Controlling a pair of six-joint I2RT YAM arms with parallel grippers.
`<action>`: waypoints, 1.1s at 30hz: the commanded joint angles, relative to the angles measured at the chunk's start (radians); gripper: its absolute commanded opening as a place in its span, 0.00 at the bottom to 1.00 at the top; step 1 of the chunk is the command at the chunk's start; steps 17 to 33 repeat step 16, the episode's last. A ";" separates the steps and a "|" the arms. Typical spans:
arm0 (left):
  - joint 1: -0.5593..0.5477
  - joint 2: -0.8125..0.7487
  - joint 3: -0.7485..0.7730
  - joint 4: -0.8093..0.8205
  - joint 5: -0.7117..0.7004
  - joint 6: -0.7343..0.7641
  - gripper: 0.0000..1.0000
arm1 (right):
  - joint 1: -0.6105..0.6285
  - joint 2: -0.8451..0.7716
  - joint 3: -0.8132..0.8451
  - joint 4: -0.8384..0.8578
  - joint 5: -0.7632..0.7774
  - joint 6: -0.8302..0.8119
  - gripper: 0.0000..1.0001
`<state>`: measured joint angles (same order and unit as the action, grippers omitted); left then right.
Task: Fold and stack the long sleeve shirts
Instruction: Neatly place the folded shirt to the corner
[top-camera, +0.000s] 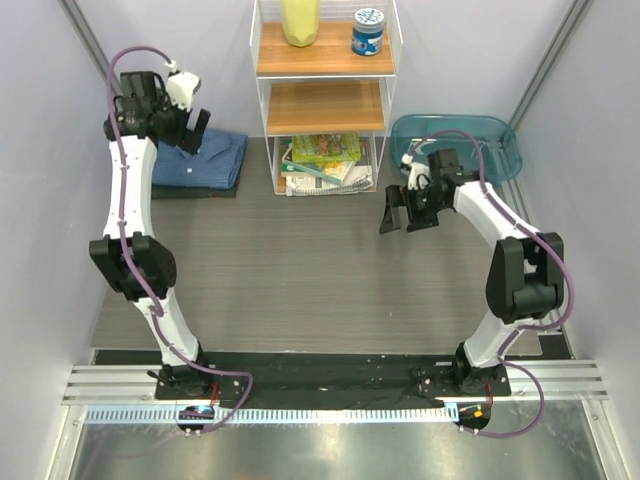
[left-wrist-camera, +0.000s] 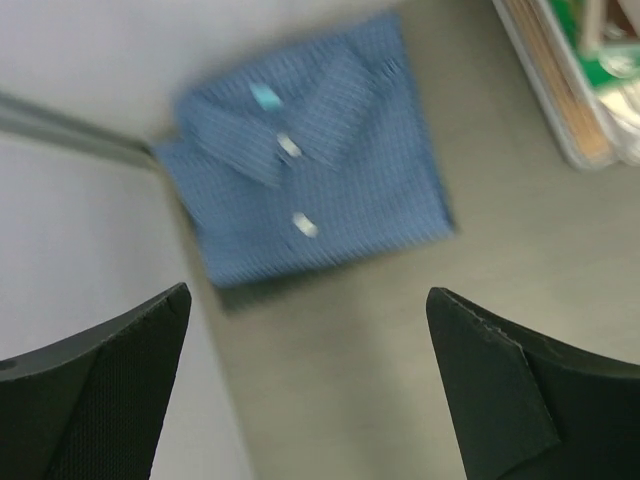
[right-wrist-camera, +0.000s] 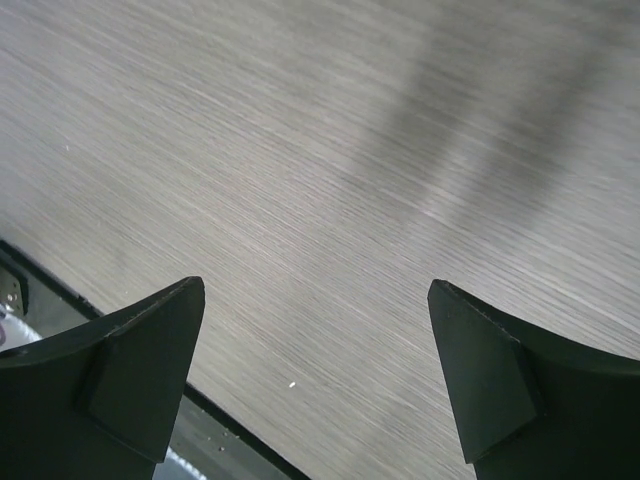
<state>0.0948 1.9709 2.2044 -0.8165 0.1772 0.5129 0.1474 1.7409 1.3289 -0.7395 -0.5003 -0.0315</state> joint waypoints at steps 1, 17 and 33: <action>0.013 -0.148 -0.166 -0.372 0.099 -0.247 1.00 | -0.020 -0.116 0.029 -0.017 0.051 -0.037 1.00; -0.039 -0.661 -1.037 -0.107 0.027 -0.360 1.00 | -0.019 -0.380 -0.341 0.055 0.085 -0.077 1.00; -0.039 -0.661 -1.037 -0.107 0.027 -0.360 1.00 | -0.019 -0.380 -0.341 0.055 0.085 -0.077 1.00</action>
